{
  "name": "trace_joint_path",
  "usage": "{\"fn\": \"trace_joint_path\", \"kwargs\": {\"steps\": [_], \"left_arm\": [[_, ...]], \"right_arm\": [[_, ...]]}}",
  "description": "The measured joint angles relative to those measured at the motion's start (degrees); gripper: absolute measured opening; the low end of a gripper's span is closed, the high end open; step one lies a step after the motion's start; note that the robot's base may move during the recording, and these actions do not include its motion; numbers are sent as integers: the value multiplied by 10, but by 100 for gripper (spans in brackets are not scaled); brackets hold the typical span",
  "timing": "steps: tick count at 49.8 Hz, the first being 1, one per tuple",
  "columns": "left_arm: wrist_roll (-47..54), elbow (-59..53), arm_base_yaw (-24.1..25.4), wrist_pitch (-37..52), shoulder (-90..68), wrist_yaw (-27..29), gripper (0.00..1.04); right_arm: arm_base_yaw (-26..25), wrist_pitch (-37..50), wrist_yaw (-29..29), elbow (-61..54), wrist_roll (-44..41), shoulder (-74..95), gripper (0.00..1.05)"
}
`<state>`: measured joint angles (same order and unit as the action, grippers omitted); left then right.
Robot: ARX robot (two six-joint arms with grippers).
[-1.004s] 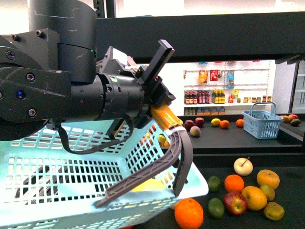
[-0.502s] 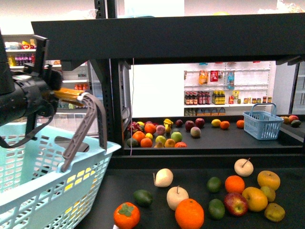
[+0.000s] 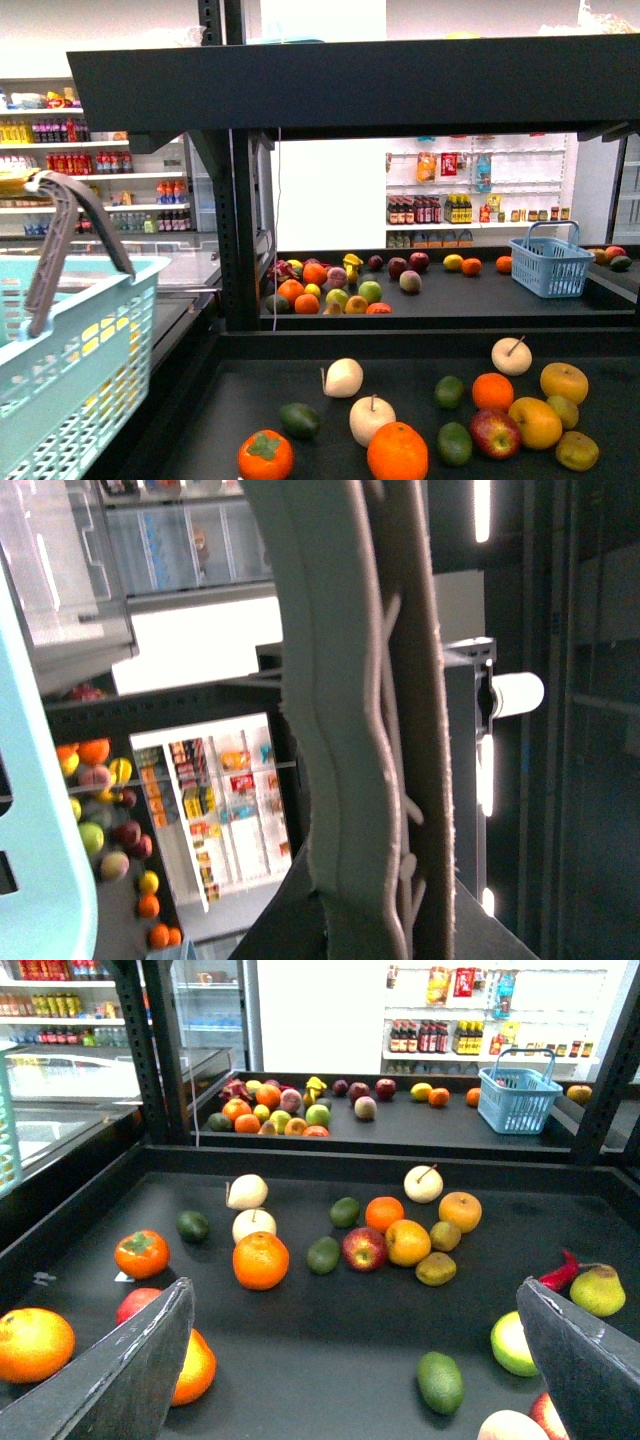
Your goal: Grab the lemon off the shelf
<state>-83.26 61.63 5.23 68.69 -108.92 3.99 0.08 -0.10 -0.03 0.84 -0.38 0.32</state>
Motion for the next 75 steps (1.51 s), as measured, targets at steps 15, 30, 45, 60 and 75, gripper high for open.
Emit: {"fn": "trace_joint_path", "kwargs": {"steps": [15,30,45,60,75], "left_arm": [[-16,-9,48,107,-83,-21,8],[-38,-9,48,109,-89,-14,8],[-38,-9,51,110,-90,-29,20],[55,-24,74,81,-74,-155,94],[97,-89,64,9,44,-144,97]], "right_arm": [[0,0,0,0,0,0,97],[0,0,0,0,0,0,97],[0,0,0,0,0,0,97],[0,0,0,0,0,0,97],[0,0,0,0,0,0,97]]}}
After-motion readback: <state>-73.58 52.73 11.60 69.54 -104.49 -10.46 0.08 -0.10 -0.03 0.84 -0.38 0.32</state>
